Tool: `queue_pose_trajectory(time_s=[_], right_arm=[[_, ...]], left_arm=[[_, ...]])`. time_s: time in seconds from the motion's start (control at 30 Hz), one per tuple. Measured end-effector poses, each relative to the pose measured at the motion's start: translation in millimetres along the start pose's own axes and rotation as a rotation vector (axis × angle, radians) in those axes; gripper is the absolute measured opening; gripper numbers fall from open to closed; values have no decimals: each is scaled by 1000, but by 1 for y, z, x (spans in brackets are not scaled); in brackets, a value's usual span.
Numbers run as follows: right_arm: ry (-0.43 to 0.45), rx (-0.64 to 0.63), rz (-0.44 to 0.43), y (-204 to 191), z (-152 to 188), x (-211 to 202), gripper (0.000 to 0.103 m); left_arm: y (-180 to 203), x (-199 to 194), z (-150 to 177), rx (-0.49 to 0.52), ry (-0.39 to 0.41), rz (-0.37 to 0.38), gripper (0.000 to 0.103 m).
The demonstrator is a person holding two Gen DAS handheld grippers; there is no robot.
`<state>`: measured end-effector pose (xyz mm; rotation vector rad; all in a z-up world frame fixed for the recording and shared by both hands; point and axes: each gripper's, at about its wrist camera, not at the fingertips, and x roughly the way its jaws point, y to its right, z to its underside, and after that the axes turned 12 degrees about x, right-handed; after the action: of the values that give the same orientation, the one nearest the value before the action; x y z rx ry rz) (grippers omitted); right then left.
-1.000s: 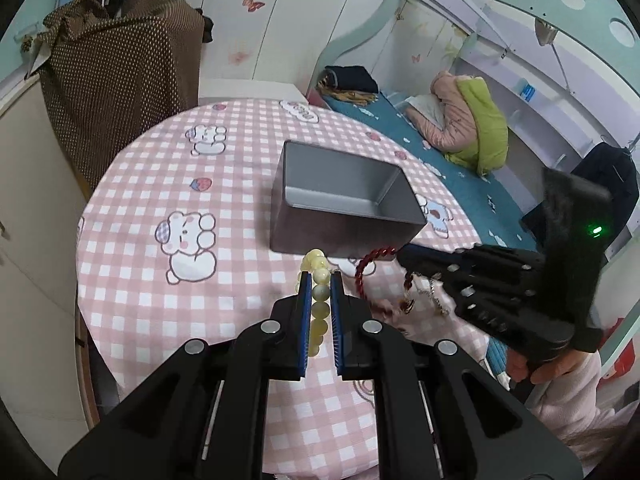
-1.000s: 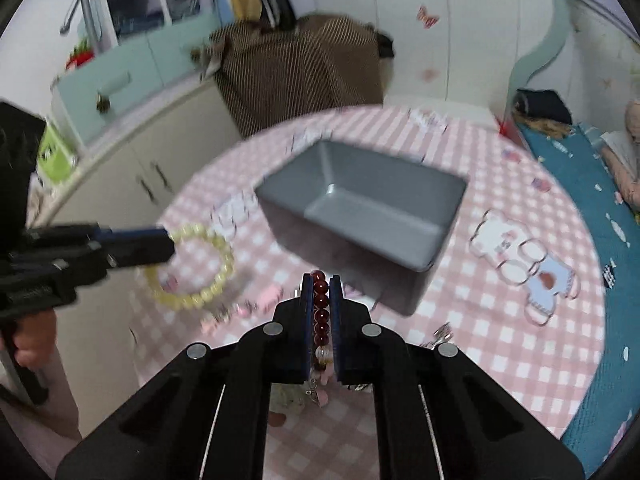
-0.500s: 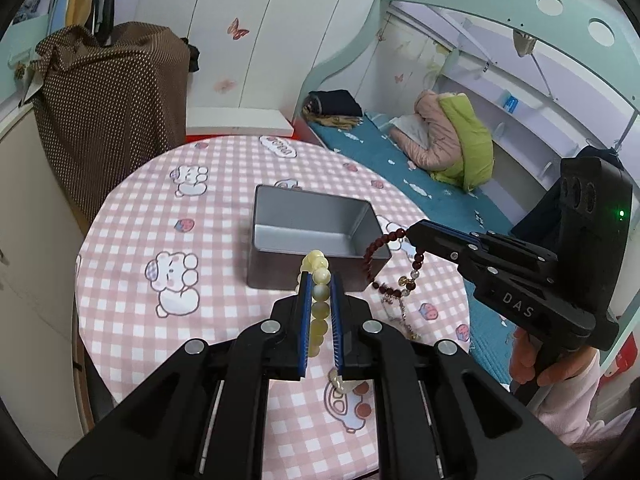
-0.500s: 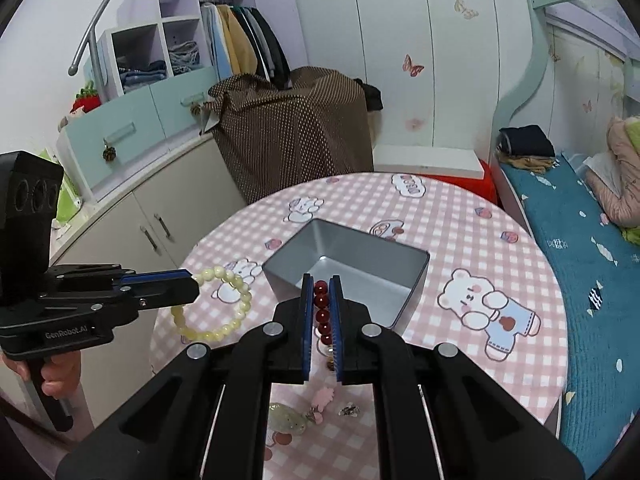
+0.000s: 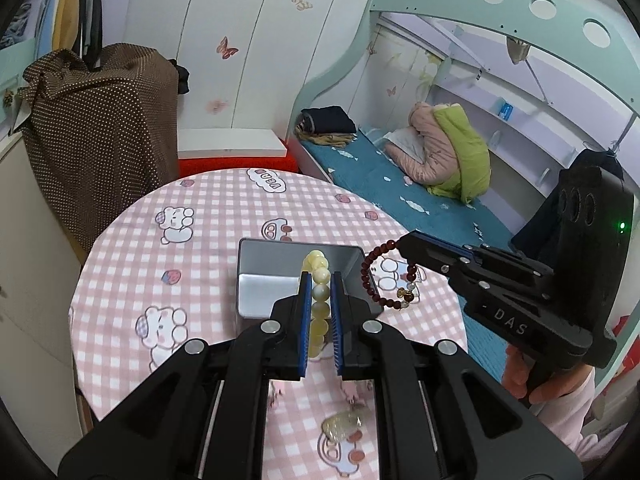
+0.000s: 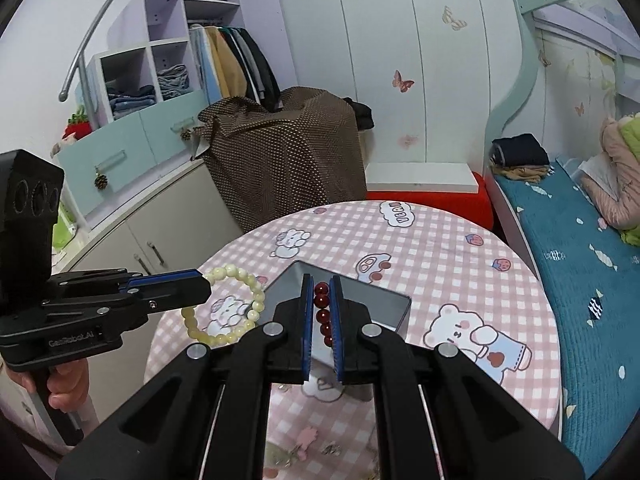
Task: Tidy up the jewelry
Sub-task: 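Lower both bracelets into the grey metal box and open both tools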
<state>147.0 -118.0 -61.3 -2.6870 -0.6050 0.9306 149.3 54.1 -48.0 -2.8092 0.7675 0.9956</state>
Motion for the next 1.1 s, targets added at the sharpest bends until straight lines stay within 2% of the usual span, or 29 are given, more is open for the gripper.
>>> queue_pose_trajectory(time_s=[0.3, 0.63, 0.73, 0.83, 1.03, 1.1], right_arm=[[-67, 31, -15, 12, -8, 43, 7], [-124, 25, -45, 7, -12, 79, 7], [-124, 29, -46, 9, -14, 82, 7], [-125, 31, -41, 11, -17, 84, 7], [-130, 33, -70, 8, -22, 86, 7], [-140, 37, -106, 3, -23, 86, 7]], left_arm=[[-21, 51, -9, -33, -74, 8, 9], [-43, 95, -3, -63, -162, 3, 10], [-45, 98, -3, -63, -166, 1, 11], [-47, 93, -5, -55, -146, -7, 20], [-56, 76, -10, -68, -112, -39, 21], [-59, 72, -9, -67, -113, -57, 21]])
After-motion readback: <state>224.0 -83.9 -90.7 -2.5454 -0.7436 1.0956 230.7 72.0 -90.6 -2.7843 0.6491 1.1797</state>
